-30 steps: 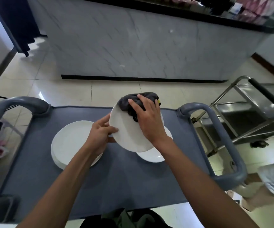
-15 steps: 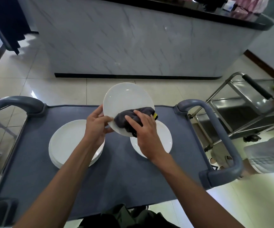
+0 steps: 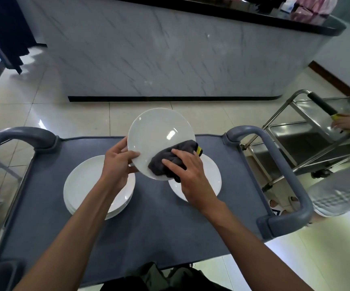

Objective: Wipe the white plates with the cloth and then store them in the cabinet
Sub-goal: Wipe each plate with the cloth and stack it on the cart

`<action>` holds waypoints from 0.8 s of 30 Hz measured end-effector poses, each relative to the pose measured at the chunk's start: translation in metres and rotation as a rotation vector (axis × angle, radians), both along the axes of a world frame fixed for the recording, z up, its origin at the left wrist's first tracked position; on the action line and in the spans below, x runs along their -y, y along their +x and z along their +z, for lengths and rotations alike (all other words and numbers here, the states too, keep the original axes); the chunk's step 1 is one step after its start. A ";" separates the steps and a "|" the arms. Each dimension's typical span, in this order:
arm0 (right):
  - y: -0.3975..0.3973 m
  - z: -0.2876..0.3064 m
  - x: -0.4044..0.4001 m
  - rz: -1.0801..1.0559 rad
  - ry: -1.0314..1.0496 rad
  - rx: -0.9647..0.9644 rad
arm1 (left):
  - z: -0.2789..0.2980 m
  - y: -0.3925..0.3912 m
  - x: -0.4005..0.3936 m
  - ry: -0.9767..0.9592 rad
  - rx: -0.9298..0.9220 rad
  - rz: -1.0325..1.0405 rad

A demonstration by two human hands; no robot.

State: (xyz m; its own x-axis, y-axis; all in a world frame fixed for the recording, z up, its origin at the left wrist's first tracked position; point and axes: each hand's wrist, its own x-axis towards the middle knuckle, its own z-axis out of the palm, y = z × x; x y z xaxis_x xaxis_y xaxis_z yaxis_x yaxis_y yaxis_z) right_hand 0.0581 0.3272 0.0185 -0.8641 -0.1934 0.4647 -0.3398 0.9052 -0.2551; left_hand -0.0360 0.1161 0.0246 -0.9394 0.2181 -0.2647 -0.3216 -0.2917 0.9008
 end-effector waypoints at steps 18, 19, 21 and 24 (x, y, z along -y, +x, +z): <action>-0.069 0.041 0.017 -0.146 -0.082 -0.086 | 0.010 0.006 -0.002 -0.049 -0.107 -0.195; -0.068 0.040 0.022 -0.119 -0.080 -0.095 | 0.011 0.005 -0.002 -0.048 -0.110 -0.198; -0.066 0.036 0.031 -0.055 -0.082 -0.112 | 0.012 0.005 -0.001 -0.043 -0.115 -0.195; -0.059 0.029 0.039 -0.005 -0.068 -0.124 | 0.012 0.007 0.002 -0.047 -0.116 -0.192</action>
